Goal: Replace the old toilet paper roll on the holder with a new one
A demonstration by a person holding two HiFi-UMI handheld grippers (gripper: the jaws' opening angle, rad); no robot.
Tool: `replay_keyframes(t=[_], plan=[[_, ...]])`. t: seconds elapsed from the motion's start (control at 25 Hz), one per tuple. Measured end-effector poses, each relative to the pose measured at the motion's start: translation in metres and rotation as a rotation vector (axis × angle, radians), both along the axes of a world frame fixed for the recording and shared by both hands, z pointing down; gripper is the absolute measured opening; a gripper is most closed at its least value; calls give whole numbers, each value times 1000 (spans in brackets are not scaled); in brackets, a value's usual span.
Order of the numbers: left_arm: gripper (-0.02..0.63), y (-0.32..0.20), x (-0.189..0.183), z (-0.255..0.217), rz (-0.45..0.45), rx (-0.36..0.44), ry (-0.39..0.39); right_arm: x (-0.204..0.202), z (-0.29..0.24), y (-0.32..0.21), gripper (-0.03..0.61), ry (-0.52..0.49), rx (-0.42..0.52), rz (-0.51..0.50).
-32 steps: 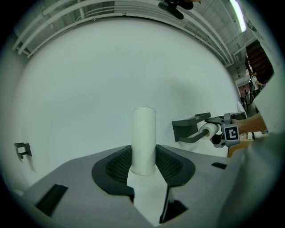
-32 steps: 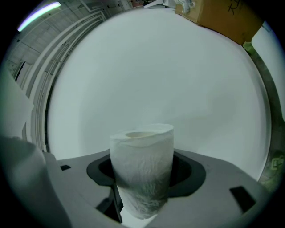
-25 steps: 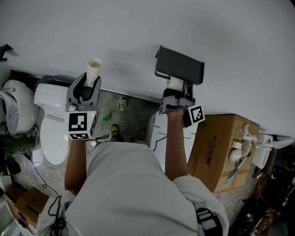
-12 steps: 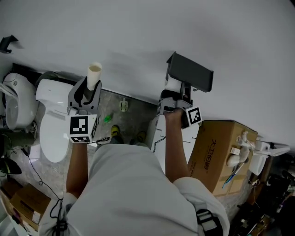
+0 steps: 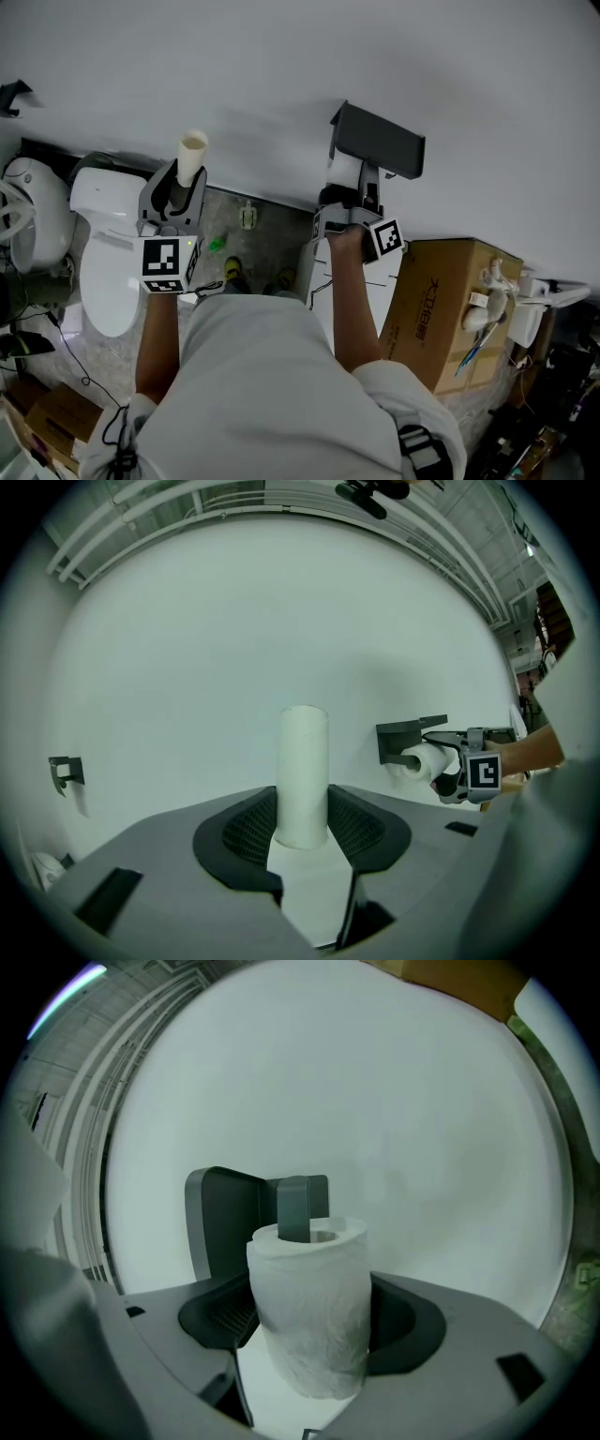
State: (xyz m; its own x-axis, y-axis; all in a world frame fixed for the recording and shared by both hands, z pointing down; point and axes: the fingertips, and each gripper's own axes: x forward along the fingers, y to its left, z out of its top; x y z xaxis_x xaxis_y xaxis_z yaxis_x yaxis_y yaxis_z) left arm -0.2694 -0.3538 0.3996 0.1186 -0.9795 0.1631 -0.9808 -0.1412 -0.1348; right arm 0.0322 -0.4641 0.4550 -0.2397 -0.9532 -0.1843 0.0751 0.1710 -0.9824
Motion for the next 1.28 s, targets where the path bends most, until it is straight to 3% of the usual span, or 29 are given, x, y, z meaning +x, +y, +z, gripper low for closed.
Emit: replay_keyframes(t=[0.32,0.56,0.68,0.84,1.0,1.16,1.28], plan=[[187,-17,40,1,70,-7,9,29,15,25,357,48,-34,-1],[187,-24,59,1,148,-5,19,57,17,52,354,192,-55,68],[187,-28,68,4,190,-8,25,57,1,63,345,351,-20,44],[187,-31,93,2,244,0,29,79,-16,77,299,662,21,66],[187,-36,115,0,284,8,32,93,-33,83,242,827,71,84],[187,-37,125,-5,305,16,39,103,-40,89,170,1027,52,115],[187,-37,127,-7,309,23,46,105,-45,93,153,1164,52,133]])
